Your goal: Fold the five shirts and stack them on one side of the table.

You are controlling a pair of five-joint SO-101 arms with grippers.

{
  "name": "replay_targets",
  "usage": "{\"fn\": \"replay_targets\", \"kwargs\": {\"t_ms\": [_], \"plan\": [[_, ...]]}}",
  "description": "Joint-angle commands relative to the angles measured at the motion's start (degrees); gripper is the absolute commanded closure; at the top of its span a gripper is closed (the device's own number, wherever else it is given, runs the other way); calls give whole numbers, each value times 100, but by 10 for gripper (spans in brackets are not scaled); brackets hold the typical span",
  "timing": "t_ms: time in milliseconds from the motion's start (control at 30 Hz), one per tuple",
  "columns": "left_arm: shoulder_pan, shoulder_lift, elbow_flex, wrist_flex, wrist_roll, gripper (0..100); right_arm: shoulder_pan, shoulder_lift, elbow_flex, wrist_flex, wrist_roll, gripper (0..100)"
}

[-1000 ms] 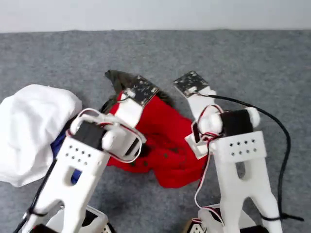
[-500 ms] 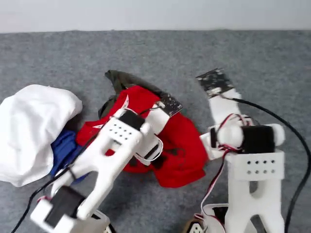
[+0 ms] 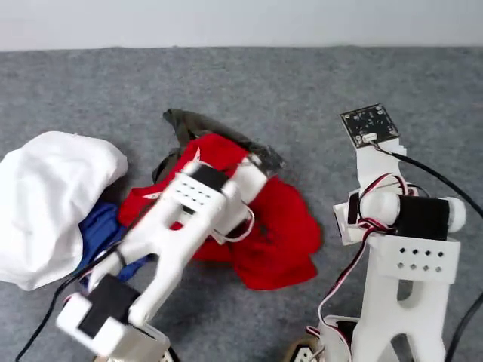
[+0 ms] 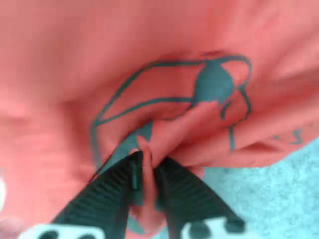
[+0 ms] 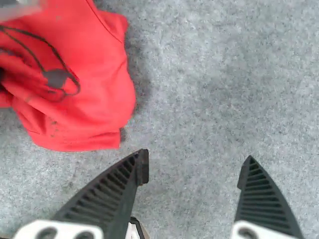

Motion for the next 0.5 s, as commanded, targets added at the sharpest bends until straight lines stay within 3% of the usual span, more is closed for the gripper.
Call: {"fn": "replay_targets", "kwargs": {"t_ms": [0,267,467], "plan": [[-571,-1046,-769,387,79,988,40,-189,-26,198,-9,707],[-2664,-2611,-2079,721,53,988,40,-189,-26,198,-44,707],[-4519,-3068,-2958,695,-229,987,4,-189,-26,198,-53,707]]}}
